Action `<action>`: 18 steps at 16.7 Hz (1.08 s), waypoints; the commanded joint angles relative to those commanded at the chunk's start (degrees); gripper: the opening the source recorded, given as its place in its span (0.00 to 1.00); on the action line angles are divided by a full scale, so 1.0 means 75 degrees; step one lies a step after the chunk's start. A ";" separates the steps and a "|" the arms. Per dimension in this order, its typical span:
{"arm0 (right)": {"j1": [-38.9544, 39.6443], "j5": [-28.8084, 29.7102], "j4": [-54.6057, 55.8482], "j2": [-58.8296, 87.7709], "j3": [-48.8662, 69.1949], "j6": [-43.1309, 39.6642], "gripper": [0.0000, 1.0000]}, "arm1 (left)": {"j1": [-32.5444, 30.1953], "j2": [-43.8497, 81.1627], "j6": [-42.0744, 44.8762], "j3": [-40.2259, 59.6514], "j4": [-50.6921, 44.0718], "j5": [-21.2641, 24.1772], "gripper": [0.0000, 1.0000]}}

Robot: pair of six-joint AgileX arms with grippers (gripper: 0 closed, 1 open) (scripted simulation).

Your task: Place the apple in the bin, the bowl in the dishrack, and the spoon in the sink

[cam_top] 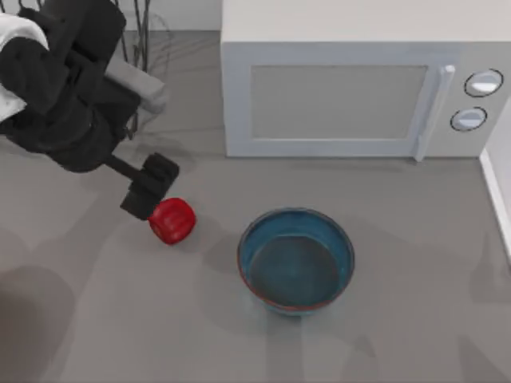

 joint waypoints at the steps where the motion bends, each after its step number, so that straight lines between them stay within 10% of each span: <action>1: 0.0000 0.0000 0.0000 0.0000 0.0000 0.0000 1.00 | -0.0148 0.0576 0.0074 0.0446 -0.0292 -0.0036 1.00; 18: 0.0000 0.0000 0.0000 0.0000 0.0000 0.0000 1.00 | -0.0914 0.3606 0.0574 0.2433 -0.1478 -0.0202 1.00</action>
